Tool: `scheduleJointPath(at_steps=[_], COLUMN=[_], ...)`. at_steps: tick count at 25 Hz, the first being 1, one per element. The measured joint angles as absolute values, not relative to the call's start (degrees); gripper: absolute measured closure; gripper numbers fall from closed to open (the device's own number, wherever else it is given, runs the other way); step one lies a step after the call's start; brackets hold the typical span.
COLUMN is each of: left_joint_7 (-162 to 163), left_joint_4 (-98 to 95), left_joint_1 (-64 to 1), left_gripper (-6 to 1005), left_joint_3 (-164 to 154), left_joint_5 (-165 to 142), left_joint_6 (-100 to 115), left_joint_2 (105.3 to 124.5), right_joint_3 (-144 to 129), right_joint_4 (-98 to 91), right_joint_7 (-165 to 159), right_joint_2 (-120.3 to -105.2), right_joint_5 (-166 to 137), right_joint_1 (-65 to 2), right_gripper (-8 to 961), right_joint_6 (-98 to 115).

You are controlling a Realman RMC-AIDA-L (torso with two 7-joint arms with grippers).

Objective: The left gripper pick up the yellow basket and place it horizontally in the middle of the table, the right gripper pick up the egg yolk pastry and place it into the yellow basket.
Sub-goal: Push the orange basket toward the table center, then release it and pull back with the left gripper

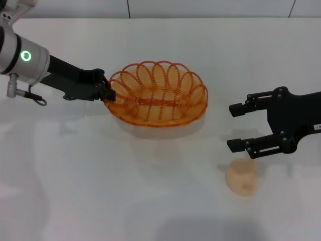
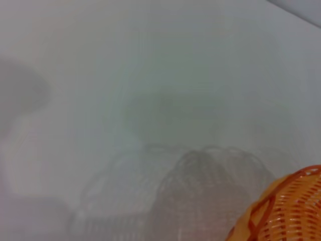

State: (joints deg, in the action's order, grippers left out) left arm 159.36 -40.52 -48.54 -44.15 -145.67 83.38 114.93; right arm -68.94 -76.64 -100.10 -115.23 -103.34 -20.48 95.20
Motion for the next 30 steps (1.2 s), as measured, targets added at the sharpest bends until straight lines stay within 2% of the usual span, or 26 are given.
scheduleJointPath(at_steps=[30], left_joint_7=[160.2], left_joint_4=[-35.6], left_joint_1=[-49.6], left_gripper=[923], left_joint_3=[-46.5], left_joint_5=[-149.1], left_joint_6=[81.3], left_joint_2=[115.23], right_joint_3=[-69.8], right_joint_4=[-75.8], right_joint_7=[-100.0], right_joint_2=[-115.31], right_joint_5=[-103.4], right_joint_1=[-20.4], right_gripper=[214], right_joint_6=[95.5])
